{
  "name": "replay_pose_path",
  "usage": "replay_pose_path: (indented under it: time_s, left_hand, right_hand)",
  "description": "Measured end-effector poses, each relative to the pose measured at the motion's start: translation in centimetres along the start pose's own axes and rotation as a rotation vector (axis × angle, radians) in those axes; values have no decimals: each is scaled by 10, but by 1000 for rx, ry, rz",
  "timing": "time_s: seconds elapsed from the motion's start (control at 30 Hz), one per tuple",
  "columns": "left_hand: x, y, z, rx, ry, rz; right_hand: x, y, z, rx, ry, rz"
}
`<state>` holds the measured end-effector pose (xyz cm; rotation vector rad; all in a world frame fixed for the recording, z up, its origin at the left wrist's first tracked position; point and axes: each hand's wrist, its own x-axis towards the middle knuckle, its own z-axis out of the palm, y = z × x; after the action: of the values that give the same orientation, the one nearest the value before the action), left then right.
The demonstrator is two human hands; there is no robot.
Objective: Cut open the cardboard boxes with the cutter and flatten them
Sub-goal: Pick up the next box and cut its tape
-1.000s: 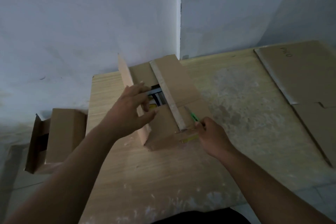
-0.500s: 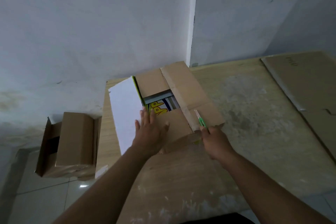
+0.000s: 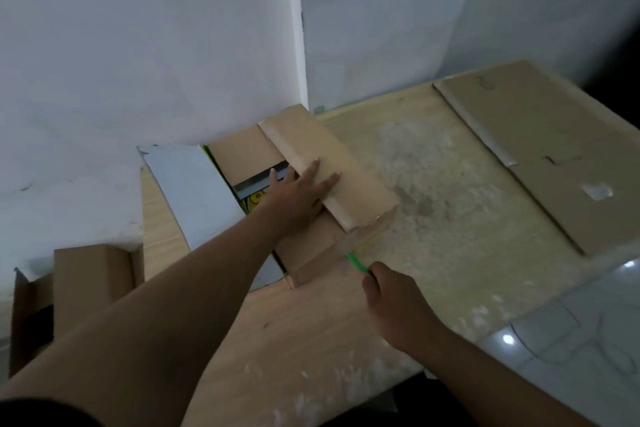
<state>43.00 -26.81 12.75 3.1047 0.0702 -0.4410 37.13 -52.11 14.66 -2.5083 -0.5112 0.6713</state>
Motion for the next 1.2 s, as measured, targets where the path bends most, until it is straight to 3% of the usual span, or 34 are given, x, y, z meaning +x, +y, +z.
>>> replay_pose_path:
  time_s: [0.17, 0.33, 0.5, 0.63, 0.87, 0.97, 1.03, 1.2]
  left_hand:
    - [-2, -1, 6, -57, -4, 11]
    - [-2, -3, 9, -68, -2, 15]
    - [-3, -3, 12, -66, 2, 6]
    - [-4, -2, 14, -82, -5, 0]
    - [-6, 0, 18, -141, 6, -5]
    - [-12, 3, 17, -162, 22, 13]
    - [-19, 6, 17, -165, 30, 39]
    - [-36, 9, 17, -225, 85, 128]
  right_hand:
    - [11, -9, -6, 89, 14, 85]
    - [11, -16, 5, 358, -10, 176]
    - [3, -1, 14, 475, 52, 199]
    - [-2, 47, 12, 543, 202, 351]
    - [19, 88, -16, 229, 119, 366]
    - [40, 86, -30, 134, 160, 397]
    - [43, 75, -37, -43, 223, 310]
    - [49, 21, -30, -287, 203, -250]
